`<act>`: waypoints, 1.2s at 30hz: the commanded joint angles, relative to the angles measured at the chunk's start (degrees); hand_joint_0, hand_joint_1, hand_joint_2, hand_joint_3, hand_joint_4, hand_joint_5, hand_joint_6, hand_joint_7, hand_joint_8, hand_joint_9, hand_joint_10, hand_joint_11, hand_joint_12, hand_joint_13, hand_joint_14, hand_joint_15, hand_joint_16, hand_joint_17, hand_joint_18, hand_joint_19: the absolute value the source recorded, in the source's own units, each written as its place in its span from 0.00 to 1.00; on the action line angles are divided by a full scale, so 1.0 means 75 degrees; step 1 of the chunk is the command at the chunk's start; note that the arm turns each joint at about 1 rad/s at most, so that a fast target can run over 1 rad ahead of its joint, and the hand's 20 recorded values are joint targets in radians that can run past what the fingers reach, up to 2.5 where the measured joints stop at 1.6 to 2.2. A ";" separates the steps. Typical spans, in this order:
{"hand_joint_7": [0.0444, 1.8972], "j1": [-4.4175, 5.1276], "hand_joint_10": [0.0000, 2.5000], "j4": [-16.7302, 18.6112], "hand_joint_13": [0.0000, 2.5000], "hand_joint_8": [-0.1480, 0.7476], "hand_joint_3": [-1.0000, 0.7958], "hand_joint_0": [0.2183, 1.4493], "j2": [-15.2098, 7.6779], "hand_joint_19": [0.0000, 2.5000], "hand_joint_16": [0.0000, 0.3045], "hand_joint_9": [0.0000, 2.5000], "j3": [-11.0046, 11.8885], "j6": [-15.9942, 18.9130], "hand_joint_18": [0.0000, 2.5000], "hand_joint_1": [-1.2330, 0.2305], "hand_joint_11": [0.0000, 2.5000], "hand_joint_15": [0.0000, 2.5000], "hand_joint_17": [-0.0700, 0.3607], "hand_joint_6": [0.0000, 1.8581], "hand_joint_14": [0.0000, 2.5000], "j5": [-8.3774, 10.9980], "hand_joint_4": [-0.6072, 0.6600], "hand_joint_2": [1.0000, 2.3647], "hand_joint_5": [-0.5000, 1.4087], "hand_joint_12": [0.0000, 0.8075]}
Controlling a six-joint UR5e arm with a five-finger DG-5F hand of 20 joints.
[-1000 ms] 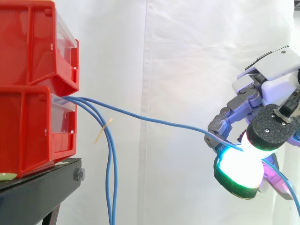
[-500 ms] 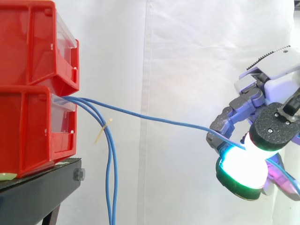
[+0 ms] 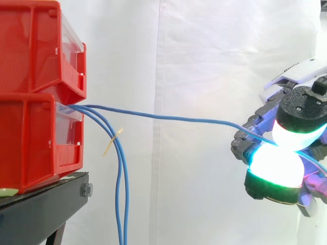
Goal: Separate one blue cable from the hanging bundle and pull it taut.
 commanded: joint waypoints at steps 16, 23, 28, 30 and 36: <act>0.68 -0.0013 0.01 -0.0164 0.50 0.30 0.50 0.42 0.0000 0.22 0.14 0.78 -0.0004 -0.0073 0.30 0.33 0.18 0.22 0.39 0.27 0.01 -0.0010 0.52 0.01 0.34 0.32; 0.67 -0.0013 0.01 -0.0223 0.50 0.31 0.50 0.42 0.0000 0.22 0.14 0.78 -0.0004 -0.0073 0.30 0.33 0.18 0.22 0.39 0.27 0.01 -0.0010 0.53 0.01 0.34 0.31; 0.67 -0.0013 0.01 -0.0223 0.50 0.31 0.50 0.42 0.0000 0.22 0.14 0.78 -0.0004 -0.0026 0.30 0.33 0.18 0.22 0.39 0.27 0.01 -0.0033 0.52 0.01 0.34 0.31; 0.67 -0.0013 0.01 -0.0223 0.50 0.30 0.50 0.42 0.0000 0.22 0.14 0.78 -0.0004 -0.0026 0.30 0.33 0.18 0.22 0.39 0.27 0.01 -0.0033 0.53 0.01 0.34 0.32; 0.67 -0.0013 0.01 -0.0305 0.50 0.30 0.50 0.42 -0.0012 0.22 0.14 0.78 -0.0004 -0.0038 0.30 0.33 0.18 0.22 0.39 0.27 0.01 -0.0033 0.53 0.01 0.34 0.32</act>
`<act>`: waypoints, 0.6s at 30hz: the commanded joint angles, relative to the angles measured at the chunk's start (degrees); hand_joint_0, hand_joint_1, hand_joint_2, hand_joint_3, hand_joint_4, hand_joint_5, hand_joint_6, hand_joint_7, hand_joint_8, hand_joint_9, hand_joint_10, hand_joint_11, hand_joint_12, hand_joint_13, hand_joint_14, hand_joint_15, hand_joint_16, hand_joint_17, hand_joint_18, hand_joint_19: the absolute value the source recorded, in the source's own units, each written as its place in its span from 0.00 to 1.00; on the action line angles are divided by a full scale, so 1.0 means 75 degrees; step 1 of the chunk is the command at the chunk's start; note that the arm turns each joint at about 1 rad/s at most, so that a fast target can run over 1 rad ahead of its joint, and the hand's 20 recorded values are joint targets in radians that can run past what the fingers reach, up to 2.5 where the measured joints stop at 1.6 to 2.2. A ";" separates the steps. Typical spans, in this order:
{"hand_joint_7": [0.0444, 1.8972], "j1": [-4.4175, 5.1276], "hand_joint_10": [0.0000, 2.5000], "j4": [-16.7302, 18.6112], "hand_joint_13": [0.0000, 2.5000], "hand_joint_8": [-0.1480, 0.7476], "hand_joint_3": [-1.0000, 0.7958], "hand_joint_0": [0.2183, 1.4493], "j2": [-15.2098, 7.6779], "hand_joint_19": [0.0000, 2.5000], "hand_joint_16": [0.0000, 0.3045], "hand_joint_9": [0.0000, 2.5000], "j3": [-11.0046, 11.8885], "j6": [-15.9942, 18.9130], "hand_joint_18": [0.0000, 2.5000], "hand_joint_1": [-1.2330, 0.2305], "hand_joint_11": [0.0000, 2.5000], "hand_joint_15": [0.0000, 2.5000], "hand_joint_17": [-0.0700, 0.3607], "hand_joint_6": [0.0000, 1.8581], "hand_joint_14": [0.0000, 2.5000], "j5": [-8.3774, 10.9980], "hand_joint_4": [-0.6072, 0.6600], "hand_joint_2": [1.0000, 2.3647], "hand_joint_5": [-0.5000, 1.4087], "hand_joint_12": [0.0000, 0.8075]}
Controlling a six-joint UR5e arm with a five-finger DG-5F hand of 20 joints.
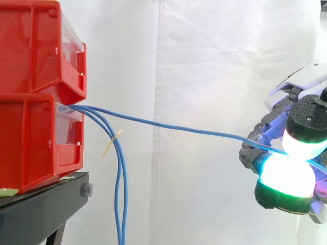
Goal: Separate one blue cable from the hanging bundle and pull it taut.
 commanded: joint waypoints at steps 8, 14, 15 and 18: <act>0.67 0.0000 0.01 -0.0096 0.50 0.31 0.50 0.42 -0.0009 0.22 0.14 0.78 0.0000 -0.0045 0.30 0.33 0.18 0.22 0.39 0.27 0.01 0.0011 0.53 0.01 0.34 0.31; 0.67 0.0000 0.01 0.0631 0.50 0.31 0.49 0.42 -0.0009 0.22 0.14 0.78 0.0000 -0.0045 0.29 0.33 0.18 0.22 0.39 0.27 0.01 0.0023 0.53 0.01 0.34 0.31; 0.67 0.0000 0.01 0.0631 0.50 0.31 0.49 0.42 -0.0009 0.22 0.14 0.78 0.0000 -0.0045 0.30 0.33 0.18 0.22 0.39 0.27 0.01 0.0023 0.53 0.01 0.34 0.32; 0.67 0.0011 0.01 0.1006 0.50 0.31 0.49 0.42 -0.0009 0.22 0.14 0.78 0.0000 -0.0045 0.30 0.33 0.18 0.22 0.39 0.27 0.01 0.0023 0.53 0.01 0.34 0.31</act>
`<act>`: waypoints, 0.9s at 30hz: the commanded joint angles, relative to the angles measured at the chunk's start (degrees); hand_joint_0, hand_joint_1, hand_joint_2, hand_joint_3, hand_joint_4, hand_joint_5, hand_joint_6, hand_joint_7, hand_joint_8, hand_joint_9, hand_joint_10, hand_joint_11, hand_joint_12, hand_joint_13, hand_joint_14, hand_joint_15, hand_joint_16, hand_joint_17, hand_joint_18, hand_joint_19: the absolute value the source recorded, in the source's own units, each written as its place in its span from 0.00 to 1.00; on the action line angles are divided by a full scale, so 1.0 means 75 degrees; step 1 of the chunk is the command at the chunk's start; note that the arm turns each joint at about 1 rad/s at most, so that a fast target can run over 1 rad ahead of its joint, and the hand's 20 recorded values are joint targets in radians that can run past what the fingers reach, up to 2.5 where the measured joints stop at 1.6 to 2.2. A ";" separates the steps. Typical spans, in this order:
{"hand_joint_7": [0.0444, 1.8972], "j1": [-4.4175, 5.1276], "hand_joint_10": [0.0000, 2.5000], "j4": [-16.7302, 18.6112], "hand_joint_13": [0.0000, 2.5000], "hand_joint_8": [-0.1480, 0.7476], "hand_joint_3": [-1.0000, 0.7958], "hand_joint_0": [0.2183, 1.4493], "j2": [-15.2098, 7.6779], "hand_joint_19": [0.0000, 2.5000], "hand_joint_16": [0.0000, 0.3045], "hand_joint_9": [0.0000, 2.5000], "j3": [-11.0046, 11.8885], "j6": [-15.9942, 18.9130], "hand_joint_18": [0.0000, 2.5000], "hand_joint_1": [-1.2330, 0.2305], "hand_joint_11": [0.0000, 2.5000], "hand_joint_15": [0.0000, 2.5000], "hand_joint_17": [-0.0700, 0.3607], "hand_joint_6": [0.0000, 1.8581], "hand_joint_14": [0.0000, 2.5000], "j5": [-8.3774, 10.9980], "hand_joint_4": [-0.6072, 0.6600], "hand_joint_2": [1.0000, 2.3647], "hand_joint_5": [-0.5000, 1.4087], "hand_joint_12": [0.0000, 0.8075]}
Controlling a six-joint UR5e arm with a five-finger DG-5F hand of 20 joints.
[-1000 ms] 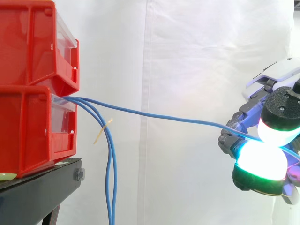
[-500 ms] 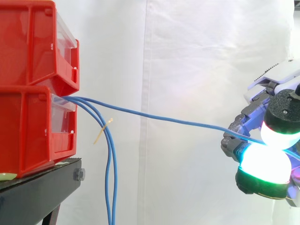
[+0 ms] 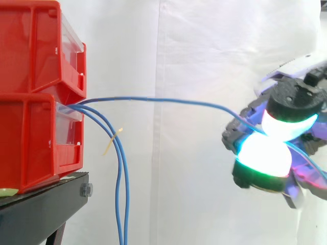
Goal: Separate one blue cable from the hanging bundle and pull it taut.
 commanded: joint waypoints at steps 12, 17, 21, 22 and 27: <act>0.66 -0.0001 0.01 0.1123 0.50 0.30 0.49 0.42 -0.0001 0.22 0.14 0.78 0.0000 0.0000 0.30 0.34 0.18 0.22 0.39 0.27 0.01 0.0003 0.53 0.01 0.34 0.31; 0.66 -0.0001 0.01 0.1123 0.50 0.30 0.49 0.42 -0.0001 0.22 0.14 0.78 0.0000 0.0011 0.29 0.34 0.18 0.22 0.39 0.27 0.01 -0.0008 0.53 0.01 0.34 0.31; 0.66 0.0011 0.01 0.1123 0.50 0.30 0.49 0.42 -0.0001 0.22 0.14 0.78 0.0000 0.0000 0.29 0.34 0.18 0.22 0.39 0.27 0.01 0.0003 0.53 0.01 0.34 0.31; 0.66 0.0011 0.01 0.1123 0.50 0.31 0.49 0.42 -0.0001 0.22 0.14 0.78 0.0000 0.0000 0.29 0.34 0.18 0.22 0.39 0.27 0.01 0.0003 0.53 0.01 0.34 0.32; 0.66 0.0011 0.01 0.1123 0.51 0.31 0.49 0.42 -0.0001 0.22 0.14 0.78 0.0000 0.0000 0.30 0.34 0.18 0.22 0.39 0.27 0.01 0.0003 0.53 0.01 0.34 0.32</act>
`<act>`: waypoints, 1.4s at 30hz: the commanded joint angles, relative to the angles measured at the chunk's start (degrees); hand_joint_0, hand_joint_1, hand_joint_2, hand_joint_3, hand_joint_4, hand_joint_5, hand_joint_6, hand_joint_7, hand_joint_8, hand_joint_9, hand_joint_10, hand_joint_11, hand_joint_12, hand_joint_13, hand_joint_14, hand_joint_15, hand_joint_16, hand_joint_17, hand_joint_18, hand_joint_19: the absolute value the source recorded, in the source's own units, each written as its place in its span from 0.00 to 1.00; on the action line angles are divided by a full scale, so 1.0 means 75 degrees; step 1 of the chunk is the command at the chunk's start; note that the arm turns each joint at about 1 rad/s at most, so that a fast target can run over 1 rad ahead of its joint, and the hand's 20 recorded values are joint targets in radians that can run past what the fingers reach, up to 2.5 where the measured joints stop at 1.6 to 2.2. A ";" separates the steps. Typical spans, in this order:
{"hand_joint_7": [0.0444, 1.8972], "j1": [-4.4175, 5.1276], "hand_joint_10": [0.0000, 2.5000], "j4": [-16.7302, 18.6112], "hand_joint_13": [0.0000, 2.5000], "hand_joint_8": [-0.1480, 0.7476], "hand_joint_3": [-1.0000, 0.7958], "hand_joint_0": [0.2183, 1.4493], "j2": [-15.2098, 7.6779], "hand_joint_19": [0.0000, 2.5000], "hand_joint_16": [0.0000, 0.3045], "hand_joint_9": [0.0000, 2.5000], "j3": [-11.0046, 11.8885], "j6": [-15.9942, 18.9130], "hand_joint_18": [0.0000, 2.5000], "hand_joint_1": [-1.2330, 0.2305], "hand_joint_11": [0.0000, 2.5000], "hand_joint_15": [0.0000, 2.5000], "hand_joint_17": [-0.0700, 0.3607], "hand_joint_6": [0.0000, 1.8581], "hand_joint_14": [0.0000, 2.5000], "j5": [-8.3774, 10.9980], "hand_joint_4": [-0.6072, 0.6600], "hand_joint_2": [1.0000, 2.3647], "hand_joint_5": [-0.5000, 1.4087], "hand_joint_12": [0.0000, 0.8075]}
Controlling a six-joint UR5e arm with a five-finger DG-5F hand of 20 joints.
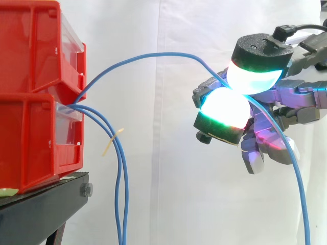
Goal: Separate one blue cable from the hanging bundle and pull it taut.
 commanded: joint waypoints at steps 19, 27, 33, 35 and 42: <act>0.66 0.0001 0.01 0.0000 0.53 0.31 0.49 0.42 0.0000 0.23 0.14 0.78 0.0000 -0.0001 0.31 0.34 0.18 0.23 0.39 0.27 0.01 0.0001 0.52 0.01 0.34 0.32; 0.66 0.0001 0.01 0.0000 0.53 0.31 0.49 0.42 0.0000 0.22 0.14 0.78 0.0000 -0.0001 0.31 0.34 0.18 0.23 0.39 0.27 0.01 0.0001 0.52 0.01 0.34 0.32; 0.66 0.0001 0.01 0.0000 0.53 0.31 0.49 0.42 0.0000 0.23 0.14 0.78 0.0000 -0.0001 0.31 0.34 0.18 0.23 0.39 0.27 0.01 0.0001 0.52 0.01 0.34 0.31; 0.66 0.0001 0.01 0.0000 0.53 0.31 0.49 0.42 0.0000 0.23 0.14 0.78 0.0000 -0.0001 0.31 0.34 0.18 0.23 0.39 0.27 0.01 0.0001 0.52 0.01 0.34 0.31; 0.66 0.0001 0.01 0.0000 0.53 0.31 0.49 0.42 0.0000 0.23 0.14 0.78 -0.0012 -0.0001 0.31 0.34 0.18 0.23 0.39 0.27 0.01 0.0001 0.52 0.01 0.34 0.31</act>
